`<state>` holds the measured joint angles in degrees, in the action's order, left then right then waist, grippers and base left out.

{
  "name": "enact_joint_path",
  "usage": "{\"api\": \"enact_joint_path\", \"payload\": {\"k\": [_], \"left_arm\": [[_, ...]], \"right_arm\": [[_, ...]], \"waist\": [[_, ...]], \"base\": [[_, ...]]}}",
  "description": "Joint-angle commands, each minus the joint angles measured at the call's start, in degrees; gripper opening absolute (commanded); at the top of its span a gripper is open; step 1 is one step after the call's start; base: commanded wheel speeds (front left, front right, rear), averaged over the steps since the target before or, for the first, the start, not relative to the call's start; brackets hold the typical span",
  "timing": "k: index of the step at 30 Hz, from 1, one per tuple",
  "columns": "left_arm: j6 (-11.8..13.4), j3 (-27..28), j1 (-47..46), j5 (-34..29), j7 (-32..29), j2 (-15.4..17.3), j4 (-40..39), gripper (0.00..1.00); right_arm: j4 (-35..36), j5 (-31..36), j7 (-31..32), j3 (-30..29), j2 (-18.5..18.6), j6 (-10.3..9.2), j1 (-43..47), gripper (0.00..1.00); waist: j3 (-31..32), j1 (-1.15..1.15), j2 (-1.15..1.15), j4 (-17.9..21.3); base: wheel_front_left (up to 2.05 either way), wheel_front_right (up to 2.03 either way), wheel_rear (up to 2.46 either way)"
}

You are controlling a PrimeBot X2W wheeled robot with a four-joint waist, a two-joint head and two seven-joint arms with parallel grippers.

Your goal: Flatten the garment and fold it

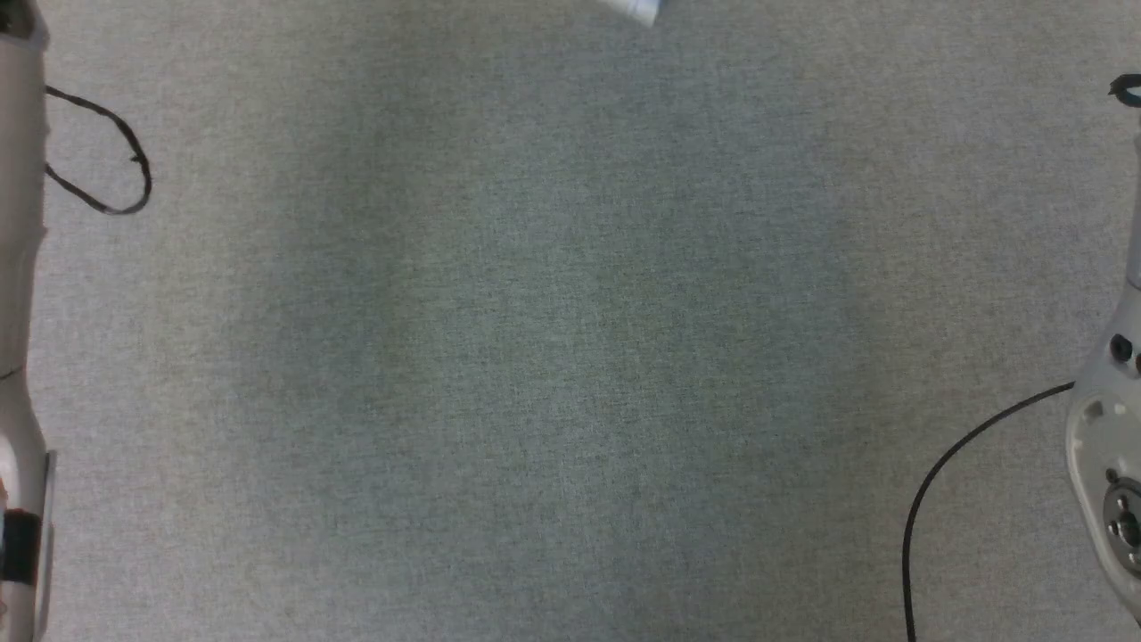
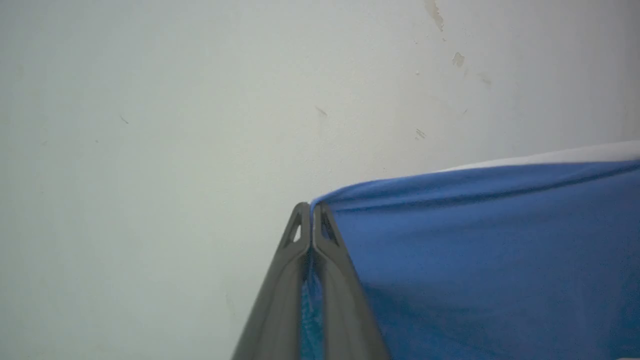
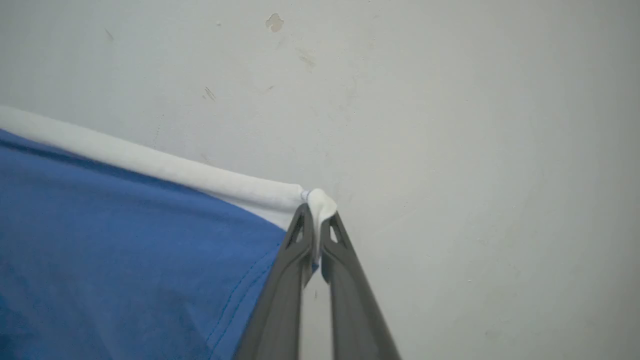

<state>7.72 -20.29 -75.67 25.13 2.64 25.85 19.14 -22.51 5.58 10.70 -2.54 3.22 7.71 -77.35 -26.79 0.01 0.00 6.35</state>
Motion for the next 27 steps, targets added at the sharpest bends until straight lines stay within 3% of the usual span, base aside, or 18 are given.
{"api": "enact_joint_path", "payload": {"k": [1, 7, 15, 22, 27], "left_arm": [[1.11, 1.05, 0.17, 0.06, 0.77, 0.71, 0.68, 0.0], [-1.33, -1.61, 9.84, 2.29, 0.6, -0.35, 2.62, 0.0], [-3.82, -6.37, 34.58, 7.95, -1.12, -1.7, -1.92, 0.0], [-3.44, -9.49, 56.62, 14.96, -7.22, -0.01, -10.74, 0.0], [-0.53, -10.46, 67.72, 18.9, -12.63, 2.29, -16.66, 0.0]], "right_arm": [[0.24, 0.5, -0.44, -0.69, 0.63, -0.22, 0.17, 0.0], [1.11, -2.01, 1.07, 3.47, 0.56, -0.22, 9.75, 0.0], [9.57, -10.52, 9.46, 9.66, 5.08, -0.22, 32.84, 0.0], [23.58, -16.87, 20.4, 10.67, 11.85, -0.22, 55.52, 0.0], [31.94, -18.47, 27.67, 7.18, 11.86, -0.22, 71.38, 0.0]], "waist": [[0.31, -0.01, 0.0, -0.25], [2.49, -0.01, 0.0, -1.33], [8.78, -0.01, 0.0, -2.22], [14.13, -0.01, 0.0, -2.82], [16.62, -0.01, 0.0, -3.45]], "base": [[0.0, 0.0, 0.0], [0.0, 0.0, 0.0], [0.0, 0.0, 0.0], [0.0, 0.0, 0.0], [0.0, 0.0, 0.0]]}}
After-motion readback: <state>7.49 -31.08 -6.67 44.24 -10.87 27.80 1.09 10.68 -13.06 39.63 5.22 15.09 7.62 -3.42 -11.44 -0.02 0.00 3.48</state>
